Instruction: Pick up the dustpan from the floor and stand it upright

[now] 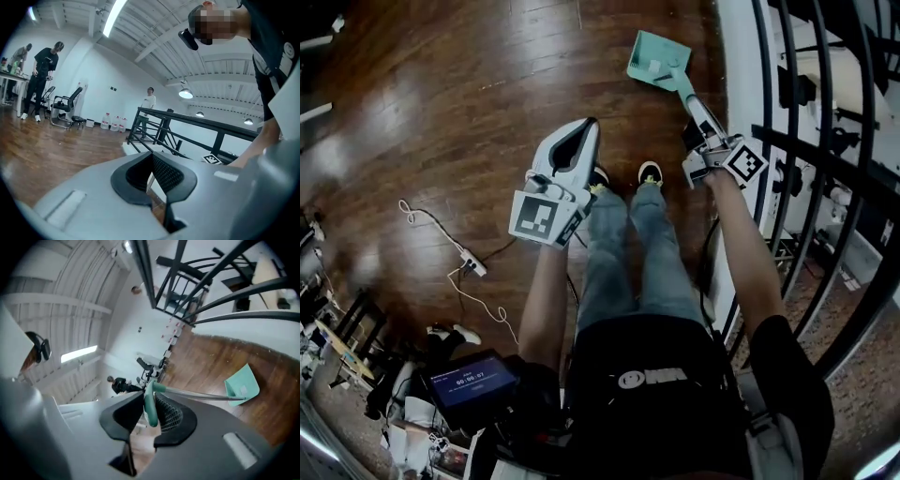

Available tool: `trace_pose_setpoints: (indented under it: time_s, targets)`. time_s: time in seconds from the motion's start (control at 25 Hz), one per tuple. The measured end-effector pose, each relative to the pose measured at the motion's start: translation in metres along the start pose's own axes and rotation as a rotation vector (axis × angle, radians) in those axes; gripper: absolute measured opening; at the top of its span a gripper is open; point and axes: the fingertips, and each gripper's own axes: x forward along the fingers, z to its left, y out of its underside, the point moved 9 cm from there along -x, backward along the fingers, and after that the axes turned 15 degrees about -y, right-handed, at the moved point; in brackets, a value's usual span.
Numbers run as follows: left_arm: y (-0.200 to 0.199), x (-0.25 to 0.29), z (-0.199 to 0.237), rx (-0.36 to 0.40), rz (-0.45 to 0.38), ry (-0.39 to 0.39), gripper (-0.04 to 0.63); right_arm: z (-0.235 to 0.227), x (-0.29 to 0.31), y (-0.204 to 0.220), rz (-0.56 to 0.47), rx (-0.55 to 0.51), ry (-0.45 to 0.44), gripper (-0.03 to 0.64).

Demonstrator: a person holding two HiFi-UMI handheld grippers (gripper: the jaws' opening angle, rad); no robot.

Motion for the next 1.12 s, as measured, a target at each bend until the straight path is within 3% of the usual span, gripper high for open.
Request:
trace_pose_setpoints:
  time_s: [0.12,0.32,0.44,0.52,0.68,0.76,0.84,0.96,1.12]
  targets:
    - [-0.002,0.004,-0.004,0.017,0.000,0.023,0.012,-0.012,-0.013,0.003,-0.088,0.045,0.010,0.078]
    - [-0.007,0.019,-0.009,0.041,0.000,0.045,0.012,-0.019,-0.001,0.004,0.002,0.032,-0.005,0.096]
    - [-0.010,0.027,-0.015,0.060,0.005,0.052,0.012,-0.023,0.001,-0.002,0.046,-0.038,0.026,0.219]
    - [-0.023,0.007,-0.027,0.083,-0.006,0.046,0.012,-0.006,-0.008,-0.005,0.078,-0.110,0.093,0.236]
    - [-0.068,-0.043,-0.058,0.142,-0.038,0.006,0.012,0.051,-0.018,-0.023,0.190,-0.334,0.197,0.265]
    - [-0.081,-0.030,-0.068,0.160,-0.045,0.035,0.012,0.061,-0.021,-0.052,0.219,-0.491,0.254,0.265]
    - [-0.087,-0.007,-0.077,0.173,-0.092,0.079,0.012,0.072,-0.020,-0.085,0.232,-0.655,0.256,0.259]
    - [-0.103,-0.009,-0.080,0.233,-0.177,0.106,0.012,0.127,0.010,-0.099,0.236,-0.874,0.117,0.256]
    - [-0.165,-0.080,-0.093,0.294,-0.300,0.096,0.012,0.277,0.045,-0.075,0.230,-1.123,-0.106,0.267]
